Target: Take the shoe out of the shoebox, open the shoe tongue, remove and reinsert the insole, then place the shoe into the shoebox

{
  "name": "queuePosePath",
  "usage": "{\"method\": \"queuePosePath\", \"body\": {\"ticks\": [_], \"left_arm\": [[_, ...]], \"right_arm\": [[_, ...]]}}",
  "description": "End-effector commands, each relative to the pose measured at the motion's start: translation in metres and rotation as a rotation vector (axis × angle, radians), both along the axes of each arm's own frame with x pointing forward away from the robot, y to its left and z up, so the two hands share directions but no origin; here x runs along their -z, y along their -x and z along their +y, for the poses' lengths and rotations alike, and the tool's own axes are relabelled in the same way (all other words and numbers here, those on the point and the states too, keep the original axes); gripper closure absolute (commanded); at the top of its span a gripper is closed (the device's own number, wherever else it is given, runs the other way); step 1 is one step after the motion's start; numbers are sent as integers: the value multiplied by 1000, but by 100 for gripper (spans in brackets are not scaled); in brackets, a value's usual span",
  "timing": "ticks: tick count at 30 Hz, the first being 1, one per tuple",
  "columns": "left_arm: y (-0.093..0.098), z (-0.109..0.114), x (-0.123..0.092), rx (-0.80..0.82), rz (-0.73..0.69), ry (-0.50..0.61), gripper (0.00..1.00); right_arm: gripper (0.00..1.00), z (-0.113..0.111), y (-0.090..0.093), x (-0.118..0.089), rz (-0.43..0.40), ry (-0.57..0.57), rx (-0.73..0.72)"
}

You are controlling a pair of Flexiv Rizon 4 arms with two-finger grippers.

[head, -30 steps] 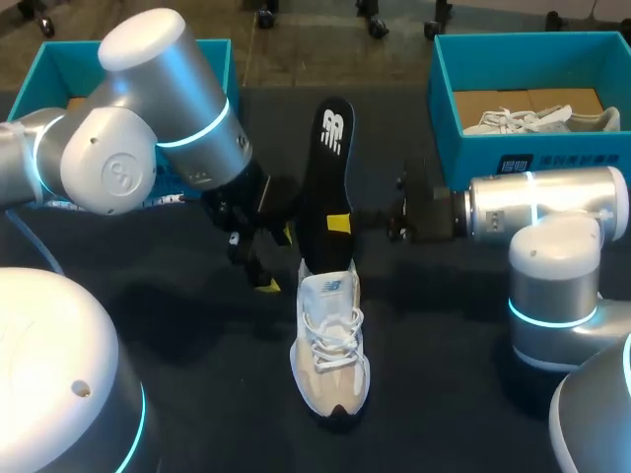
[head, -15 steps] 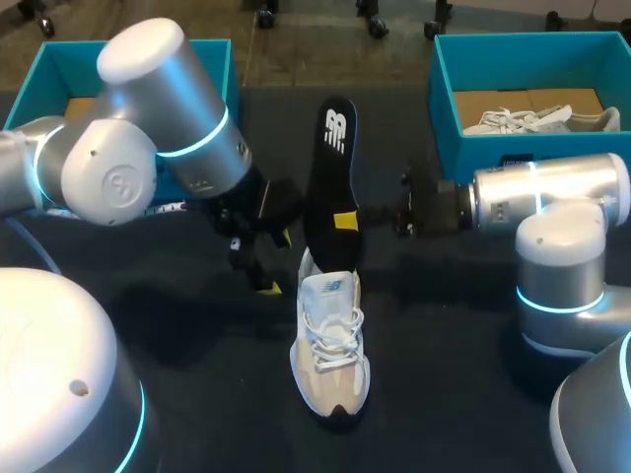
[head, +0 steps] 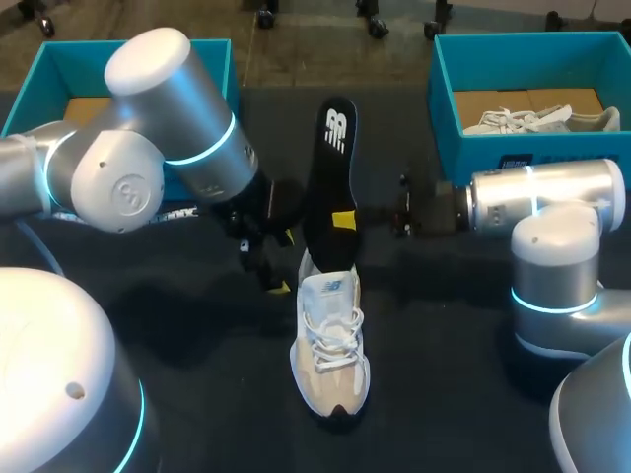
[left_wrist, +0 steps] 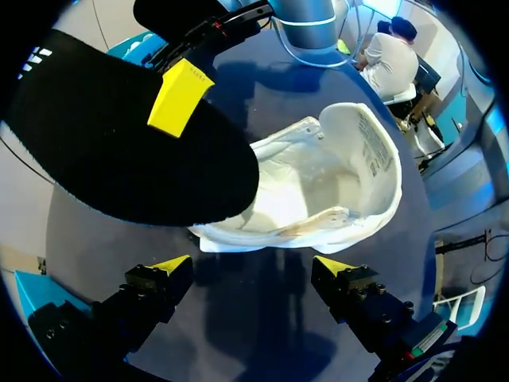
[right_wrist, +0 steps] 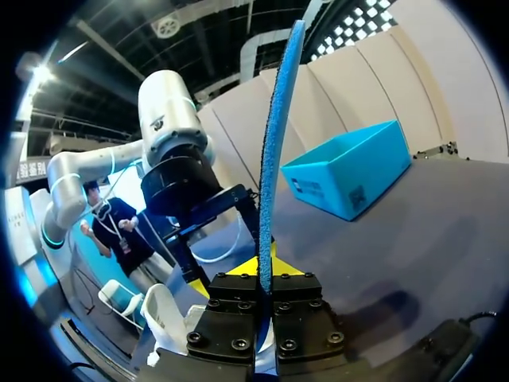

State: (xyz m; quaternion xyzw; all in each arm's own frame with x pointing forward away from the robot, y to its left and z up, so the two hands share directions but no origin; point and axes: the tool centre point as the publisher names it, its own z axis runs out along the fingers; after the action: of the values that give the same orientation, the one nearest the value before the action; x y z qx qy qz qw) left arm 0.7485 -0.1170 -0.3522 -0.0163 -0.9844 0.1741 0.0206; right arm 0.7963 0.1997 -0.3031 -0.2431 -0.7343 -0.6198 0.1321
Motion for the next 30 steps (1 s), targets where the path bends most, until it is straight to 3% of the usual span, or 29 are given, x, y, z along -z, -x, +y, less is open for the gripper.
{"method": "queuePosePath", "body": {"ticks": [1,13,30], "left_arm": [[-1,-2,2,1,1,-2,0],[-1,-2,2,1,1,-2,0],[-1,-2,2,1,1,-2,0]], "right_arm": [[100,6,1,5,5,-2,12],[100,10,19,17,16,1,51],[100,16,47,42,100,0,37]]}}
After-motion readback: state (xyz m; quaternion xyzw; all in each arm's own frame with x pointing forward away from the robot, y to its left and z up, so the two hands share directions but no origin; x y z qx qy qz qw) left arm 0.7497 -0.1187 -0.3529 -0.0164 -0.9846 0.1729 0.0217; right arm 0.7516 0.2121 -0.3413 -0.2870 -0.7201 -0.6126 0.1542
